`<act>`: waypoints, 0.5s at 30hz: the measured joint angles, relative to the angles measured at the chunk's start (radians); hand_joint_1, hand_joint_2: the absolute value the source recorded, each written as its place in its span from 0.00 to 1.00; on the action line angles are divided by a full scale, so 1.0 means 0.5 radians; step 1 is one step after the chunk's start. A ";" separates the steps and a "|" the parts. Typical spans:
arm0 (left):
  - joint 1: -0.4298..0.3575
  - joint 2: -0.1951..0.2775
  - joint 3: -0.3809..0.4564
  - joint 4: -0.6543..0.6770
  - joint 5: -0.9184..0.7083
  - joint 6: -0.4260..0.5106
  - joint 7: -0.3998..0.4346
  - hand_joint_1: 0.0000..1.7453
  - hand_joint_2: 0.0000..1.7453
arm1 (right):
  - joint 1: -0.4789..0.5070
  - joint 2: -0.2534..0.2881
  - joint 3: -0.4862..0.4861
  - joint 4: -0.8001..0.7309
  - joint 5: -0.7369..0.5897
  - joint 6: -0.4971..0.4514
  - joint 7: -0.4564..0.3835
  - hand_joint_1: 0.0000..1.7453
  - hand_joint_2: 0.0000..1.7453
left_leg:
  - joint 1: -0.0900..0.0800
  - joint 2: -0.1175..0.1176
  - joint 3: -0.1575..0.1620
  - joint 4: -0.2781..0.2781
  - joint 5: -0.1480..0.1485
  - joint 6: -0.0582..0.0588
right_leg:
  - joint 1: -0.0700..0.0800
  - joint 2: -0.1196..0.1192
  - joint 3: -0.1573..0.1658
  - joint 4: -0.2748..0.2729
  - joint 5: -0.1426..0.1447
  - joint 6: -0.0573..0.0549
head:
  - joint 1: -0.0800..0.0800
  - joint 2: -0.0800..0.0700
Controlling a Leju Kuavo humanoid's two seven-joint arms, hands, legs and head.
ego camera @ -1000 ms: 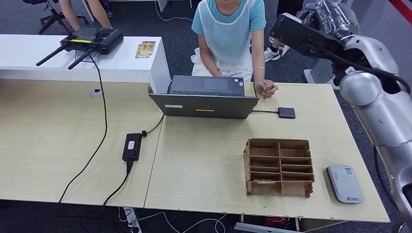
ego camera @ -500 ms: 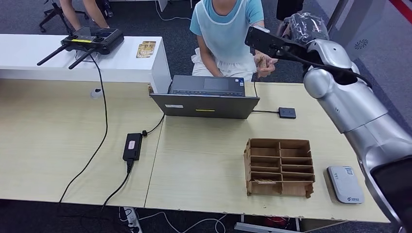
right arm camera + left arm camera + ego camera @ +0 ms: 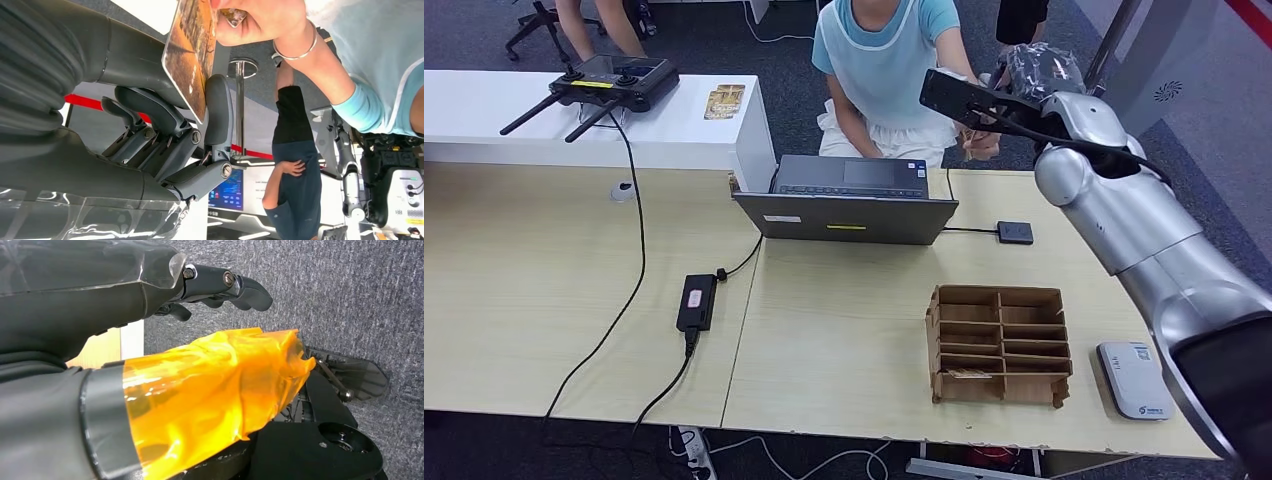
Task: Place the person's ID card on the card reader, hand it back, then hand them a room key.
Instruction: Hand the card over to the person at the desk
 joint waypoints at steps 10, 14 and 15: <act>-0.001 0.000 -0.020 0.001 -0.038 -0.017 0.025 0.00 0.00 | 0.000 0.046 0.006 0.097 0.083 -0.097 0.014 0.89 1.00 | 0.000 0.000 0.000 0.000 0.000 0.000 | 0.000 0.000 0.000 0.000 0.000 0.000 | 0.000 0.000; -0.001 0.000 -0.033 0.004 -0.058 -0.021 0.027 0.00 0.00 | 0.000 0.061 0.006 0.124 0.092 -0.111 0.003 0.03 1.00 | 0.000 0.000 0.000 0.000 0.000 0.000 | 0.000 0.000 0.000 0.000 0.000 0.000 | 0.000 0.000; -0.001 0.000 -0.036 0.005 -0.063 -0.022 0.027 0.00 0.00 | 0.000 0.064 0.006 0.132 0.096 -0.114 -0.001 0.00 1.00 | 0.000 0.000 0.000 0.000 0.000 0.000 | 0.000 0.000 0.000 0.000 0.000 0.000 | 0.000 0.000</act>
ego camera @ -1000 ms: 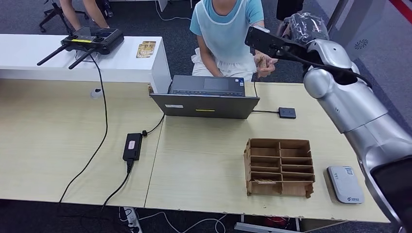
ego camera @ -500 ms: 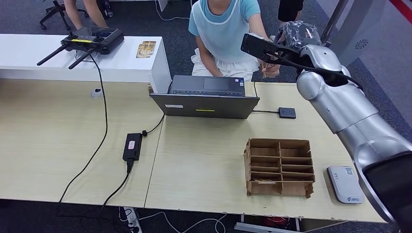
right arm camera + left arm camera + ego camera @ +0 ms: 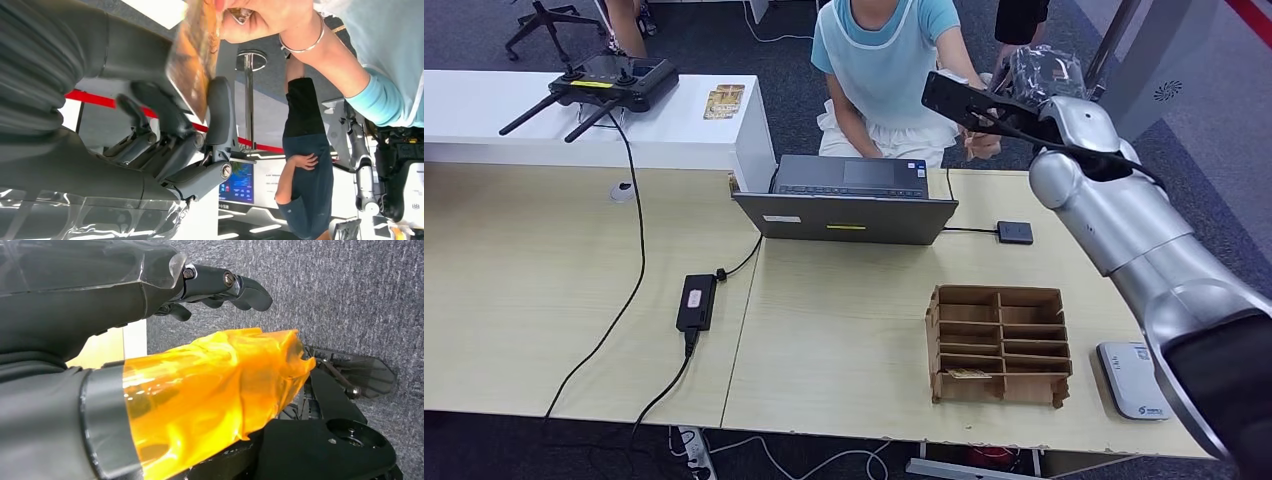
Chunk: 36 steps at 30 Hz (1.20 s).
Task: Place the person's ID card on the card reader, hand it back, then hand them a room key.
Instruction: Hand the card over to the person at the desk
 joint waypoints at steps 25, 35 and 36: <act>0.008 0.005 -0.027 0.008 -0.020 -0.001 -0.051 0.00 0.00 | 0.363 -0.139 -0.676 -0.212 -0.796 -0.498 -0.555 0.00 1.00 | 0.000 -0.007 -0.001 0.001 0.000 0.000 | 0.000 -0.007 0.000 -0.002 0.000 0.000 | 0.000 0.000; 0.008 0.010 -0.015 0.008 0.049 0.017 -0.112 0.00 0.00 | 0.826 -0.251 -1.236 -0.753 -1.820 -0.056 -0.834 0.00 1.00 | -0.001 -0.005 -0.002 0.001 -0.001 0.001 | 0.000 -0.005 -0.001 -0.001 0.000 0.000 | 0.000 0.000; 0.007 0.009 -0.005 0.008 0.079 0.013 -0.112 0.00 0.00 | 0.833 -0.260 -1.255 -0.806 -1.915 -0.016 -0.809 0.00 1.00 | -0.001 -0.005 -0.002 0.001 -0.001 0.001 | 0.000 -0.004 -0.002 -0.001 0.000 0.000 | 0.000 0.000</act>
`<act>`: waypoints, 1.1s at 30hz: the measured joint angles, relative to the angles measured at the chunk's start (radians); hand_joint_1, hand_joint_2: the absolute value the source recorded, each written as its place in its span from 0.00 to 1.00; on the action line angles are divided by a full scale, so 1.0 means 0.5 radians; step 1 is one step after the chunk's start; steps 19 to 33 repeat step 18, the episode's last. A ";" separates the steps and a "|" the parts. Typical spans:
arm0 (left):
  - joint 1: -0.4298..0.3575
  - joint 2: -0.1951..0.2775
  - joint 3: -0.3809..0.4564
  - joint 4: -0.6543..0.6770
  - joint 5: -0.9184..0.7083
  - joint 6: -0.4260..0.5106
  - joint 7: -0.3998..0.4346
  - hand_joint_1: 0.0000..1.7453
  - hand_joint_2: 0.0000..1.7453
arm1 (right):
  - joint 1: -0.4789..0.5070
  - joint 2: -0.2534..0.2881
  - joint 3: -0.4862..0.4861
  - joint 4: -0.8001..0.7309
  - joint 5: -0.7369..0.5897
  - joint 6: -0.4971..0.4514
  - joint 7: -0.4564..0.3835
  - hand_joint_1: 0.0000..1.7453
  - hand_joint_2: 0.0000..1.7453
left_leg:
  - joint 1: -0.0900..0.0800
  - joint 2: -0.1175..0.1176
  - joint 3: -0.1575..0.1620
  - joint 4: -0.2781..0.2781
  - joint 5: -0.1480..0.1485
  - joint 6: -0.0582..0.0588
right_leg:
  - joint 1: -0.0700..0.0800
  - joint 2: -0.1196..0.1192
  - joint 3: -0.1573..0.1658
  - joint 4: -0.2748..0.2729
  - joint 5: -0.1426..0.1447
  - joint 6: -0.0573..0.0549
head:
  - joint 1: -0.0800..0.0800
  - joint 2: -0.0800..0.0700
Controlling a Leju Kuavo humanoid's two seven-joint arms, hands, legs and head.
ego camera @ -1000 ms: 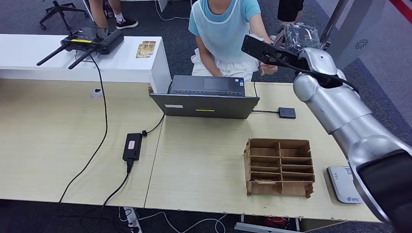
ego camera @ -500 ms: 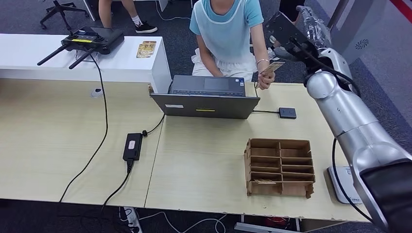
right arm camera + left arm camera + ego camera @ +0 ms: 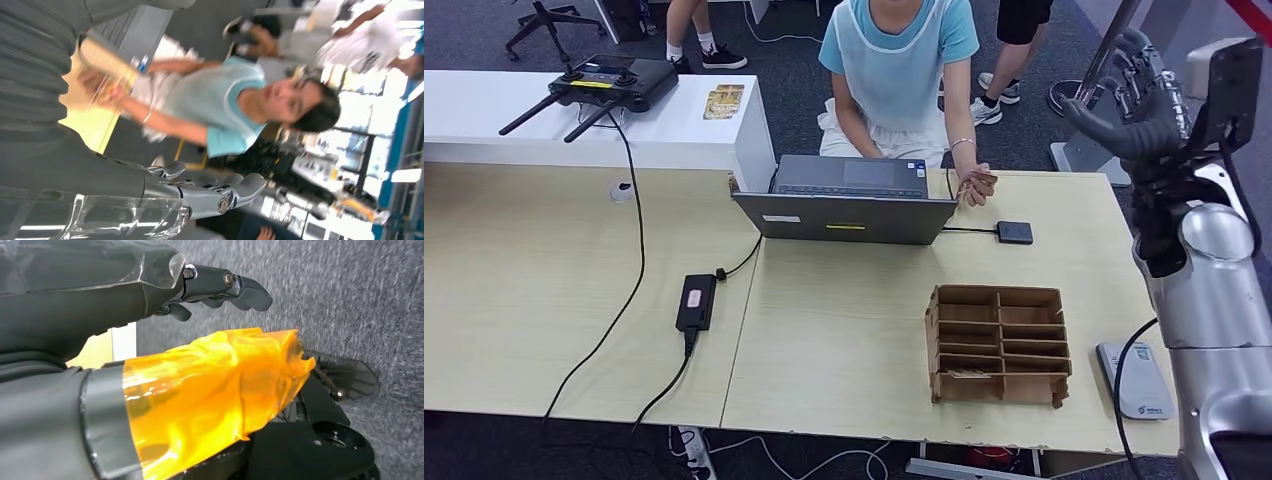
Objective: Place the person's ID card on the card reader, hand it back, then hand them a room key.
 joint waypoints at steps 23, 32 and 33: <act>-0.013 -0.020 0.196 0.000 0.144 -0.041 -0.077 0.00 0.00 | 0.004 -0.217 0.028 -0.229 -0.486 0.120 0.000 0.00 1.00 | 0.000 0.000 -0.001 0.000 0.001 -0.001 | 0.000 -0.001 0.000 0.000 0.000 0.000 | 0.000 0.000; -0.013 -0.020 0.196 0.000 0.144 -0.041 -0.077 0.00 0.00 | 0.004 -0.217 0.028 -0.229 -0.486 0.120 0.000 0.00 1.00 | 0.000 0.000 -0.001 0.000 0.001 -0.001 | 0.000 -0.001 0.000 0.000 0.000 0.000 | 0.000 0.000; -0.013 -0.020 0.196 0.000 0.144 -0.041 -0.077 0.00 0.00 | 0.004 -0.217 0.028 -0.229 -0.486 0.120 0.000 0.00 1.00 | 0.000 0.000 -0.001 0.000 0.001 -0.001 | 0.000 -0.001 0.000 0.000 0.000 0.000 | 0.000 0.000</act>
